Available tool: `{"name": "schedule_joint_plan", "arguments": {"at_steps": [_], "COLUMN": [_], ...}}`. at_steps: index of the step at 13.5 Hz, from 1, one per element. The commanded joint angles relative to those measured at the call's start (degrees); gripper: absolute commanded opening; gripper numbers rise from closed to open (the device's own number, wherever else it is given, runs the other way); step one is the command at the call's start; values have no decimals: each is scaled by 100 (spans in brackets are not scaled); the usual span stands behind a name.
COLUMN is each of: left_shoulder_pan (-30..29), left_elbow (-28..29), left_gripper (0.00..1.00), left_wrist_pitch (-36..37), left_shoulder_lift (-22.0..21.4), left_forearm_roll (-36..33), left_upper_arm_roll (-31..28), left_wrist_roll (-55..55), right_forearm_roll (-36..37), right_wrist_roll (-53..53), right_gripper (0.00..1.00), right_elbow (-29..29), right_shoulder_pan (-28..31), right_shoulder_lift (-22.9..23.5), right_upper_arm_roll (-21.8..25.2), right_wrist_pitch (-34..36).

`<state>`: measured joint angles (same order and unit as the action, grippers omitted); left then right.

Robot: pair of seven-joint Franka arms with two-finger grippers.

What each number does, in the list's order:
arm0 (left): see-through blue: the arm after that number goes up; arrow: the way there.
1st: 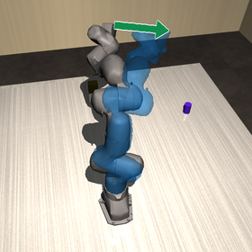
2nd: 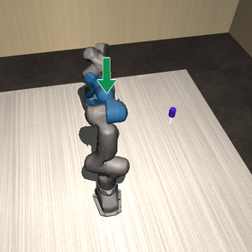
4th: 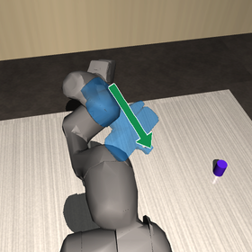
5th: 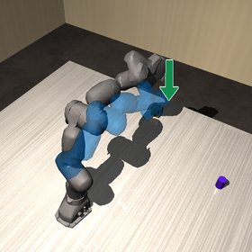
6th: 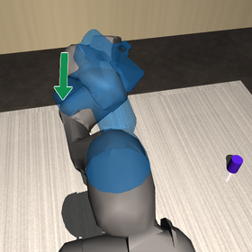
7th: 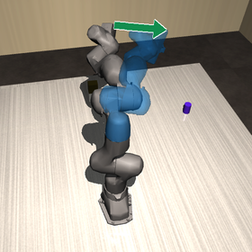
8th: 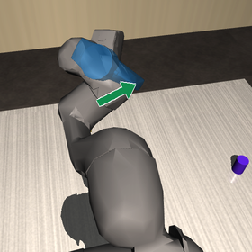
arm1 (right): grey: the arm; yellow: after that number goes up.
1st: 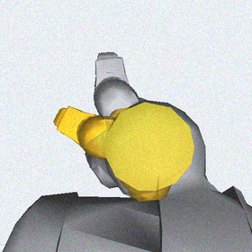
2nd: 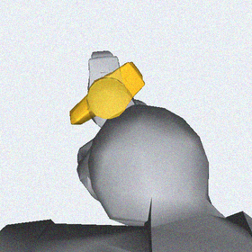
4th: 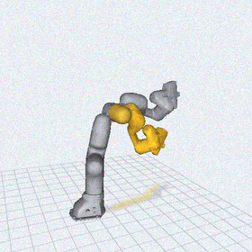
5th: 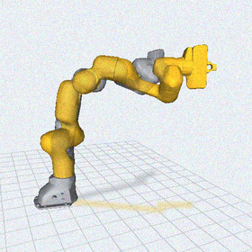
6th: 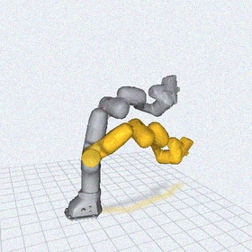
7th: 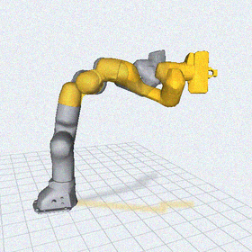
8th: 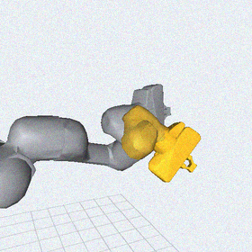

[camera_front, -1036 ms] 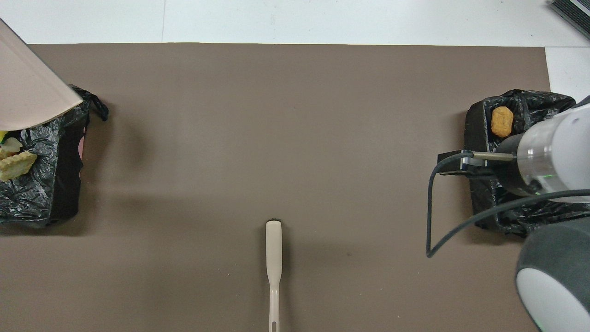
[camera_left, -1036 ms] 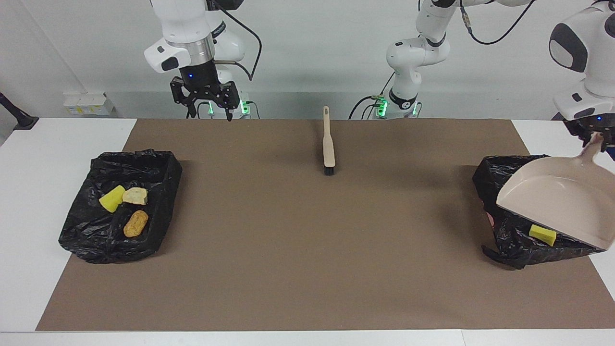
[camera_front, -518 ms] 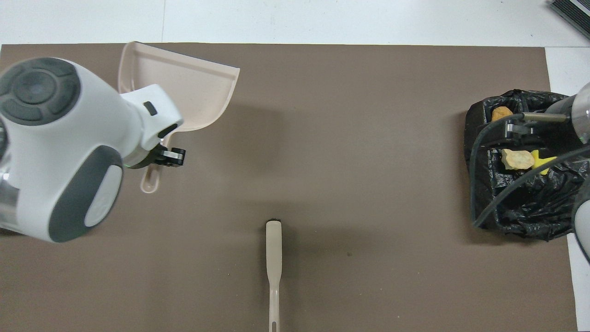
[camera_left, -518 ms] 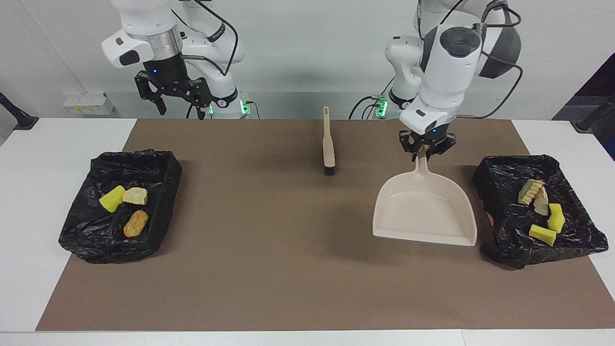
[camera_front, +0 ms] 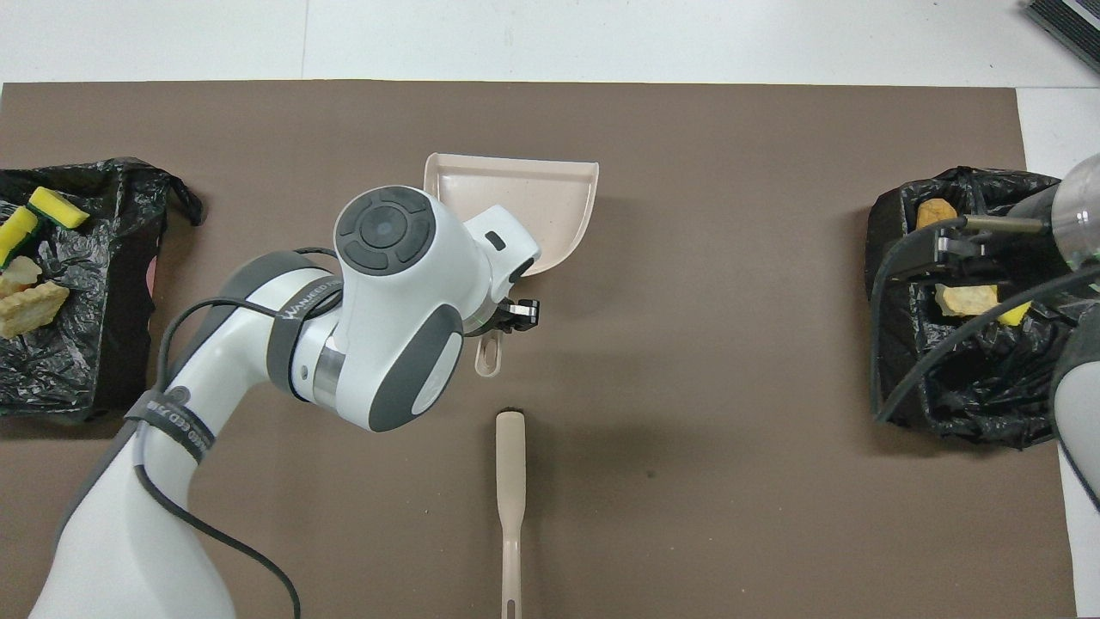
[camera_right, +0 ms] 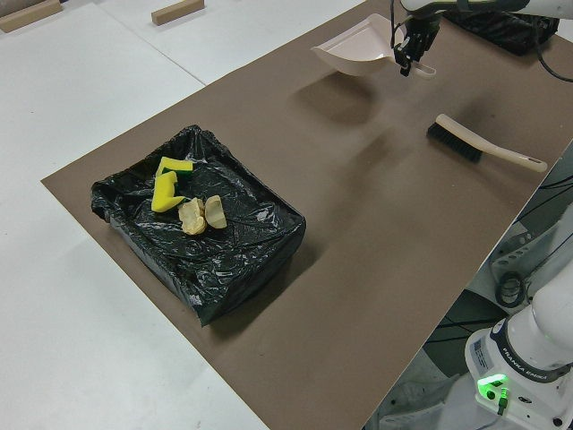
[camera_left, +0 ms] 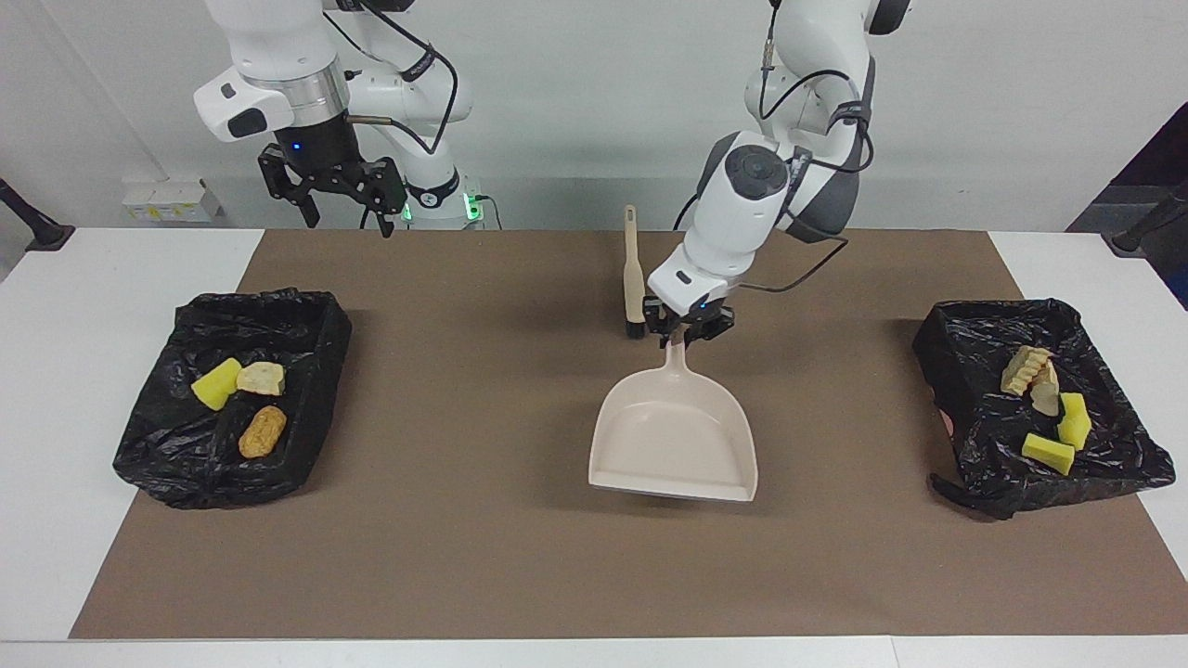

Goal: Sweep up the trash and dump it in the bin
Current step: 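Carry the emptied dustpan back to the table center with the left gripper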

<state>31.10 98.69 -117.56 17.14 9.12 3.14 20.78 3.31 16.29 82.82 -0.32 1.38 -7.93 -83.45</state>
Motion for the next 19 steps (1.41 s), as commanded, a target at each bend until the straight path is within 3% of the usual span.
{"name": "schedule_joint_plan", "arguments": {"at_steps": [1,5,12,13,14,15,19], "left_shoulder_pan": [307,623,756,757,757,740,616], "left_elbow": [-95,-139,-192,-174,-174,-183,-201], "left_gripper": [0,0,0,26,77,100,100], "left_wrist_pitch": [-127,-277,-391,-374,-286,-190,180], "left_shoulder_lift": [130,525,764,764,747,738,204], "left_forearm_roll": [169,134,-15,-50,-59,-59,-59], "left_upper_arm_roll": [-129,-138,-164,-164,-182,-182,-540], "left_wrist_roll": [57,250,803,866,875,866,857], "right_forearm_roll": [-129,-331,-331,-331,-331,-322,-331], "right_wrist_roll": [-153,-170,-583,-575,-575,-575,-531], "right_gripper": [100,100,100,100,100,100,100], "right_elbow": [568,622,587,595,587,552,481], "right_shoulder_pan": [112,129,129,129,129,129,76], "right_shoulder_lift": [-410,-428,-393,-393,-393,-367,-349], "right_upper_arm_roll": [-51,-42,-42,-42,-42,-42,-60], "right_wrist_pitch": [-110,-390,-470,-462,-462,-471,-471]}}
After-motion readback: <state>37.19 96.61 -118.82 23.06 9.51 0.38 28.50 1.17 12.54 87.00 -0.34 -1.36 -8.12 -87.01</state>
